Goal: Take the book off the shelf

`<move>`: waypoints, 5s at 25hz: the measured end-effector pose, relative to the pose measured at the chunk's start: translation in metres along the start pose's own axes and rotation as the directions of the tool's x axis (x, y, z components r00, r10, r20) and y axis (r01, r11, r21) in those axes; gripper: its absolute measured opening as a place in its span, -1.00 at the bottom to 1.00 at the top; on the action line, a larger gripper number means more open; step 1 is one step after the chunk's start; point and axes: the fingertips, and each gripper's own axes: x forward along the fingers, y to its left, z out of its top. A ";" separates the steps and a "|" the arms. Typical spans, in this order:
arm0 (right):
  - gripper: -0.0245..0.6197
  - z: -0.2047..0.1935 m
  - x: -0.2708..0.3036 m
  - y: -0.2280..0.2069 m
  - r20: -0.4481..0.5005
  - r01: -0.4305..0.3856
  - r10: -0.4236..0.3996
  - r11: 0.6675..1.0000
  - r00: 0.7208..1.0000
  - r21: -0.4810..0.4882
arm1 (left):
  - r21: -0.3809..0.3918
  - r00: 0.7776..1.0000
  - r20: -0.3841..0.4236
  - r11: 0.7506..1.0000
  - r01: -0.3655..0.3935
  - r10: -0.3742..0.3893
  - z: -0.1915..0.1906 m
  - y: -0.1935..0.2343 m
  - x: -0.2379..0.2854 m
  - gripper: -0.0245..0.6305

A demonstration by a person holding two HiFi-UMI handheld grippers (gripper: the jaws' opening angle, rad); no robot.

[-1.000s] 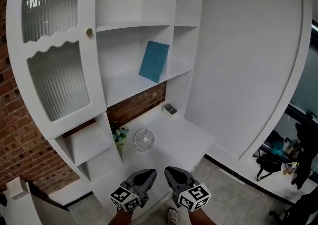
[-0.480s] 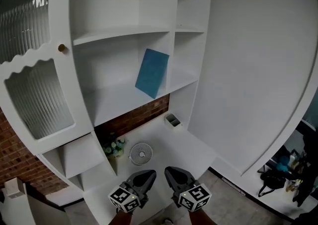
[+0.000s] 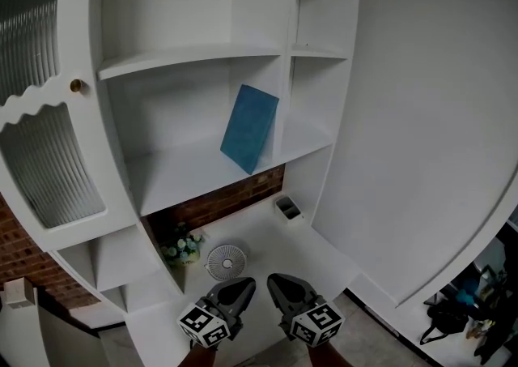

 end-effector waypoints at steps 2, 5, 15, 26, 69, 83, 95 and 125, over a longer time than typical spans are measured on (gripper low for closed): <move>-0.87 -0.001 0.002 -0.006 -0.001 -0.011 0.011 1.000 1.000 0.005 | 0.003 1.000 0.004 1.000 -0.004 0.004 -0.002 0.001 0.006 -0.89; -0.87 -0.003 0.007 -0.010 -0.003 -0.025 0.025 1.000 1.000 0.017 | 0.004 1.000 -0.006 1.000 -0.008 0.008 -0.004 0.002 0.009 -0.89; -0.87 0.001 0.025 -0.009 -0.008 -0.024 0.024 0.999 1.000 0.031 | -0.008 1.000 -0.025 1.000 -0.017 0.017 -0.001 0.022 0.001 -0.89; -0.87 0.001 0.036 -0.003 -0.008 -0.010 0.010 0.999 1.000 0.039 | -0.008 1.000 -0.021 1.000 -0.021 0.021 0.005 0.035 -0.011 -0.89; -0.87 0.135 0.105 -0.046 0.080 -0.075 0.079 0.996 0.994 -0.056 | 0.234 0.994 0.086 0.969 -0.081 0.062 0.144 0.083 0.067 -0.89; -0.70 0.156 0.145 -0.082 0.056 -0.066 0.068 0.997 0.996 -0.048 | 0.241 0.997 0.043 0.968 -0.069 0.061 0.140 0.091 0.094 -0.89; -0.58 0.159 0.170 -0.108 0.065 -0.062 0.058 0.996 0.996 0.059 | 0.237 0.997 0.027 0.969 -0.071 0.067 0.135 0.102 0.101 -0.89; -0.41 0.178 0.246 -0.132 -0.013 0.000 0.003 0.980 1.000 0.200 | 0.204 0.999 0.017 0.978 -0.049 0.047 0.137 0.113 0.112 -0.89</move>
